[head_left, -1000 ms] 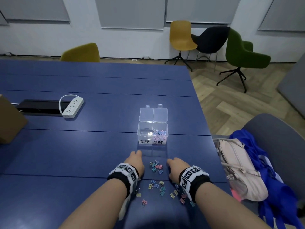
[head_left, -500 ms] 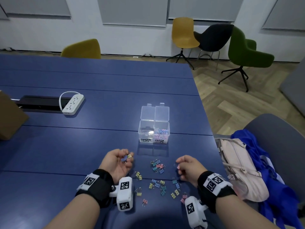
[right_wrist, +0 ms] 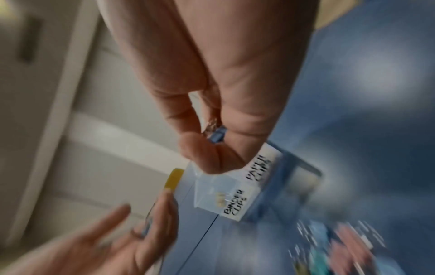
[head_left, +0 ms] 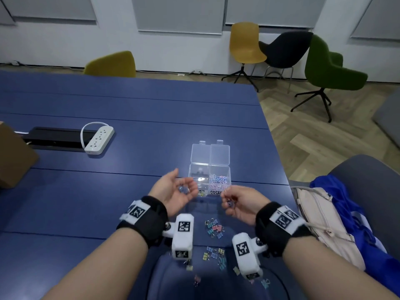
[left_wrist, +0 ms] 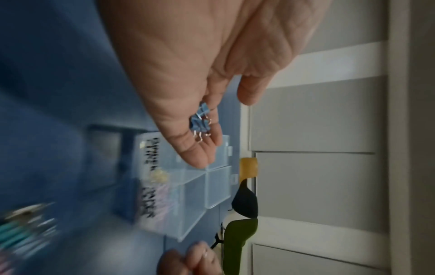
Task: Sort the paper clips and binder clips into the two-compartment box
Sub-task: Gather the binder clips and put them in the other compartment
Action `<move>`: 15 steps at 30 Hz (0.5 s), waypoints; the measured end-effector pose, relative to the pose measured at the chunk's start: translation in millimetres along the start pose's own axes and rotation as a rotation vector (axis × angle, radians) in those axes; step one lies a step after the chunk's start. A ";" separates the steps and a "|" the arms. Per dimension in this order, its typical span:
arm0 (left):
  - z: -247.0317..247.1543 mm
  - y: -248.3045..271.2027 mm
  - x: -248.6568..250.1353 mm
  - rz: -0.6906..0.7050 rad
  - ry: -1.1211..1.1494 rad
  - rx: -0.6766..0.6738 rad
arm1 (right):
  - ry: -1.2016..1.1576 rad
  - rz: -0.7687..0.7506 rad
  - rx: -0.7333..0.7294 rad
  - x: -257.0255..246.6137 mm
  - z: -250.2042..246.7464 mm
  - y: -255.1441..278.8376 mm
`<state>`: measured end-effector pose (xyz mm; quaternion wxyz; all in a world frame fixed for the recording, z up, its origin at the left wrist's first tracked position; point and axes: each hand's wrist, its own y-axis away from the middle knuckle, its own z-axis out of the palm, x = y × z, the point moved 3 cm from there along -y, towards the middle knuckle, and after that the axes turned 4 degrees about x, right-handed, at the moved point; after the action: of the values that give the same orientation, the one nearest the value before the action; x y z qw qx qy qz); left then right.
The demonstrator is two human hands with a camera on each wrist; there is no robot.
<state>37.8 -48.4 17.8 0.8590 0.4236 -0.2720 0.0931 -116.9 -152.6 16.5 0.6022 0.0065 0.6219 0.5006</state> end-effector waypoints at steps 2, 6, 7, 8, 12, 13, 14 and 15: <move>16.7 -12.9 20.1 0.111 -0.109 0.033 | 0.207 -0.103 0.062 -22.4 16.4 -16.0; 40.7 -34.4 36.2 0.218 -0.396 0.115 | 0.392 -0.157 0.112 -57.1 47.0 -51.3; 43.6 -37.9 36.4 0.203 -0.461 0.111 | 0.422 -0.146 0.110 -62.3 50.8 -60.5; 45.4 -39.3 36.2 0.183 -0.517 0.103 | 0.461 -0.133 0.105 -65.6 52.6 -68.9; 45.6 -34.6 41.1 0.186 -0.563 0.057 | 0.514 -0.098 0.102 -72.9 49.8 -72.6; 44.1 -30.4 42.2 0.200 -0.561 0.043 | 0.523 -0.119 0.112 -75.3 48.5 -65.0; 41.0 -24.1 42.7 0.223 -0.567 0.032 | 0.524 -0.140 0.120 -75.3 44.3 -59.1; 36.3 -17.4 42.8 0.260 -0.586 0.021 | 0.514 -0.168 0.120 -73.9 39.4 -50.1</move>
<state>66.2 -90.6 47.2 0.7206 0.4030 -0.5586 0.0791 -37.0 -198.5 48.7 0.4625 -0.1367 0.7812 0.3965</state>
